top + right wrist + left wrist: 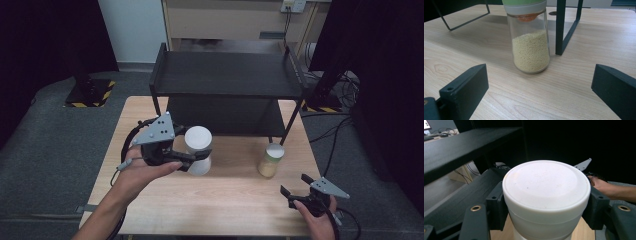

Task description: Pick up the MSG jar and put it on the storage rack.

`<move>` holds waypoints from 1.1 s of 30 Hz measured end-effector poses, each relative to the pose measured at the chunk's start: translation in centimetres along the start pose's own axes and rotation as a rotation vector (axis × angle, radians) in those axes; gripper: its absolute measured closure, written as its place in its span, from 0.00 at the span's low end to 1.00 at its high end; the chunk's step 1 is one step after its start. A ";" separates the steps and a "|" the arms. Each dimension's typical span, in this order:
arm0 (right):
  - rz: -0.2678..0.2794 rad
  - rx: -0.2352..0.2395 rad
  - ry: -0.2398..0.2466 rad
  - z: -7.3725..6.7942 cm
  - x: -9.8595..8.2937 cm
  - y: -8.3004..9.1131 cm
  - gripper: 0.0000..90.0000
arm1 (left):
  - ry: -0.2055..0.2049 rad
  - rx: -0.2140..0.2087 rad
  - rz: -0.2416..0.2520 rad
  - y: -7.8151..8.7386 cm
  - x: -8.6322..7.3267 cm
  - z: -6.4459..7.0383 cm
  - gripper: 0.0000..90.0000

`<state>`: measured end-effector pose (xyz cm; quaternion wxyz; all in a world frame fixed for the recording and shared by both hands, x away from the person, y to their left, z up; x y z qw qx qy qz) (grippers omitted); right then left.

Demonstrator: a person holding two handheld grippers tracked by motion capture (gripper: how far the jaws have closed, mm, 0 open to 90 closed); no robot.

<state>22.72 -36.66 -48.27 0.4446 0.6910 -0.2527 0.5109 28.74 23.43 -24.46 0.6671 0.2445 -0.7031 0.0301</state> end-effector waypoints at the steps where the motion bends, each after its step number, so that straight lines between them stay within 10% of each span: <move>1: 0.000 0.000 0.000 0.0 0.0 0.0 0.02 | -0.004 -0.002 -0.003 -0.1 0.3 -0.1 0.36; 33: -0.005 0.003 -0.009 0.0 -0.2 -0.1 0.02 | -0.007 0.004 0.052 0.6 7.6 -3.1 0.36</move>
Point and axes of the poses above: each handheld gripper's, and its own axes: y roughly backward along the jaws, x roughly out of its top, z roughly to its right, the point moved 3 cm from there along -y, roughly forward along the jaws, and after that the axes turned 1 degree about -x, right-handed, at the moved point
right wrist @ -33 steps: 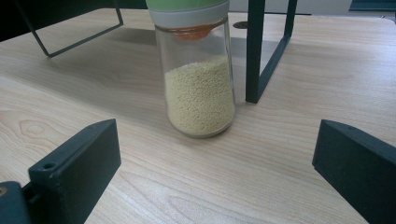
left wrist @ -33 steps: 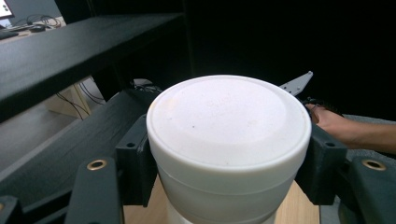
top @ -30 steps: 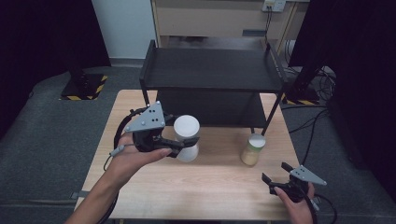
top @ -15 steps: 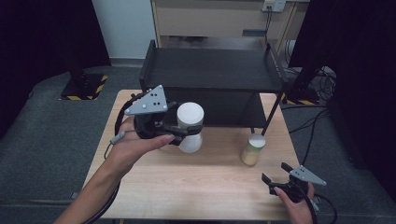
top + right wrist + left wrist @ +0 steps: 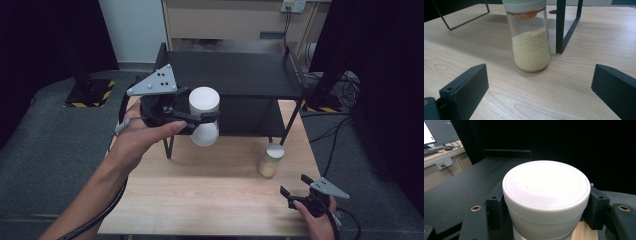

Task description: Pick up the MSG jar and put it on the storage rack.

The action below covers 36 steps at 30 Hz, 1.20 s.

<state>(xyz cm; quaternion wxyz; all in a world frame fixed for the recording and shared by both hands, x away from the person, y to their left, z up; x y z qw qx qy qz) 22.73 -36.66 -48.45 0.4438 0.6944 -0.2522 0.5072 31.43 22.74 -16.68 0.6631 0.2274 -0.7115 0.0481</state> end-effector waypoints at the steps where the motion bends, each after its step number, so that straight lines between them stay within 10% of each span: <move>1: 0.000 0.000 0.001 0.0 0.0 0.0 0.02 | -0.001 0.000 0.003 0.0 0.2 -0.1 0.36; 36: -0.008 0.001 -0.010 -0.1 -0.1 0.0 0.02 | 0.022 0.033 0.067 -0.5 4.0 -4.1 0.36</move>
Point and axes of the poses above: each handheld gripper's, and its own axes: y roughly backward along the jaws, x roughly out of its top, z roughly to its right, the point moved 3 cm from there along -y, roughly forward along the jaws, and after that the axes turned 1 degree about -x, right-handed, at the moved point
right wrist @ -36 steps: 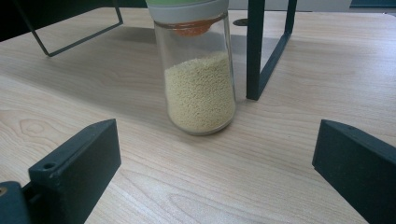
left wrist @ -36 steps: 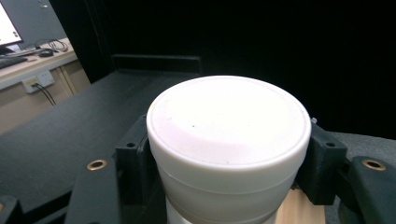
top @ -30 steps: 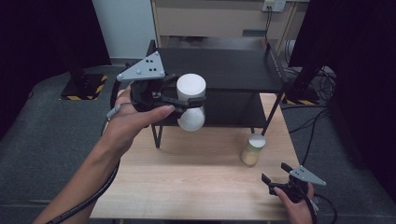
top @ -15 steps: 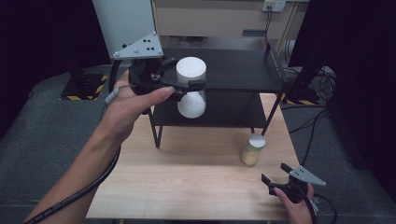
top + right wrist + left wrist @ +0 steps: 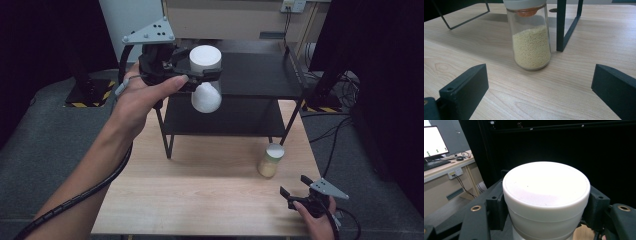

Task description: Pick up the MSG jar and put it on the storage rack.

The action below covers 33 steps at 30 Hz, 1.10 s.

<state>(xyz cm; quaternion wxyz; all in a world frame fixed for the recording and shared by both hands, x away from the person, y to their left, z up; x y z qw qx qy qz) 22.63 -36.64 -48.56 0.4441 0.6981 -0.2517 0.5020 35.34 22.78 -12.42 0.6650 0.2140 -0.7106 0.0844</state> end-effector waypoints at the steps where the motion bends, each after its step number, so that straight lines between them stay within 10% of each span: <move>1: 0.000 -0.001 -0.001 0.0 0.0 0.0 0.02 | 0.002 0.001 0.001 0.0 0.0 -0.1 0.36; 33: -0.003 0.005 0.004 -0.3 0.0 -0.1 0.02 | 0.019 0.077 0.011 0.2 0.5 -2.4 0.36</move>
Point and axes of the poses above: each handheld gripper's, and its own axes: y roughly backward along the jaws, x roughly out of its top, z roughly to its right, the point moved 3 cm from there along -y, roughly forward along the jaws, and after that the axes turned 1 degree about -x, right-handed, at the moved point
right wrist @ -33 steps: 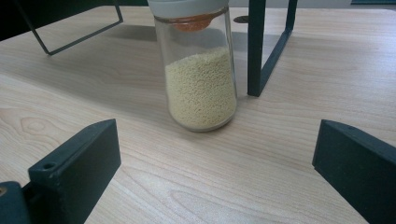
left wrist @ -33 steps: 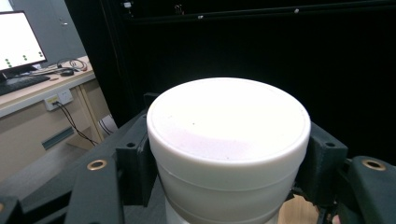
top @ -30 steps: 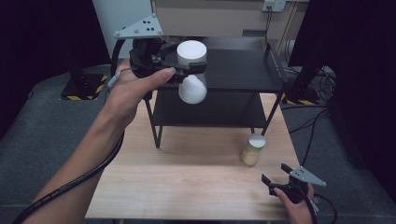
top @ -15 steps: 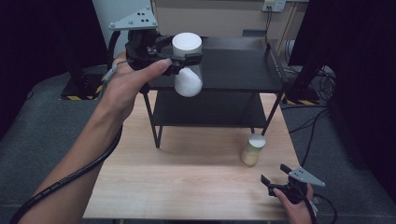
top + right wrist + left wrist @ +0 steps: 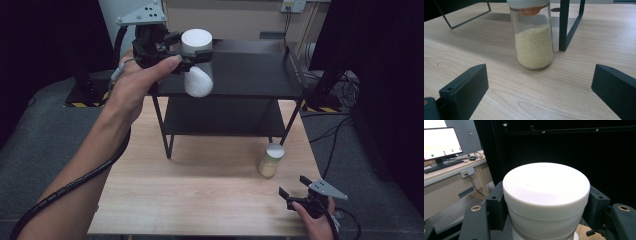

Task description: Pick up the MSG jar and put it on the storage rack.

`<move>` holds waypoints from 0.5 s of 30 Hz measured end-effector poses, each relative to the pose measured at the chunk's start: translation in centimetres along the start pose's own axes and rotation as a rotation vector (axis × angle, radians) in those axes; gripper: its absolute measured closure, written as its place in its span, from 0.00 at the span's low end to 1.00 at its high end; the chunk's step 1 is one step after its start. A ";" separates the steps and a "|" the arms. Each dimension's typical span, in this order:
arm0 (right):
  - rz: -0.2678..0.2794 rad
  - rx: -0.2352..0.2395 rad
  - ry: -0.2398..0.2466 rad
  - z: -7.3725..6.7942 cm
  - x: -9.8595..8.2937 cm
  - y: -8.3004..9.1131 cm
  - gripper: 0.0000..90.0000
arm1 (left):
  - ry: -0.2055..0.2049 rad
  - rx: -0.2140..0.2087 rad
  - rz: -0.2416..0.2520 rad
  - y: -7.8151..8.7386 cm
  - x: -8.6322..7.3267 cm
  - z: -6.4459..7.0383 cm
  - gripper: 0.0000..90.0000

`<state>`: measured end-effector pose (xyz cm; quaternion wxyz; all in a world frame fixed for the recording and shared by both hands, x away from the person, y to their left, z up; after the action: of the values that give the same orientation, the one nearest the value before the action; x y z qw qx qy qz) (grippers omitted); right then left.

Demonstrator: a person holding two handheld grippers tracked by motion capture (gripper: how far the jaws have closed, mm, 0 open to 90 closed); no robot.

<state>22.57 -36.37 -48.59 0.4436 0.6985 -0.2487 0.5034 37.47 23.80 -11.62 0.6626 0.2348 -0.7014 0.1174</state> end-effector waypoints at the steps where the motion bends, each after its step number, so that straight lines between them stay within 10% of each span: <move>1: 0.000 0.000 0.001 0.0 0.0 0.0 0.02 | 0.001 0.002 0.000 -0.1 0.0 -0.1 0.36; 15: -0.003 0.002 0.001 0.0 -0.1 -0.1 0.02 | 0.010 0.016 -0.021 -2.1 -0.5 -1.2 0.36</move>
<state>22.60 -36.31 -48.69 0.4437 0.6992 -0.2466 0.5034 39.56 22.64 -12.27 0.6652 0.2469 -0.6948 0.1174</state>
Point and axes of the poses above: each handheld gripper's, and its own axes: y roughly backward along the jaws, x roughly out of its top, z roughly to its right, the point moved 3 cm from there along -y, roughly forward along the jaws, and after that the axes turned 1 degree about -x, right-handed, at the moved point
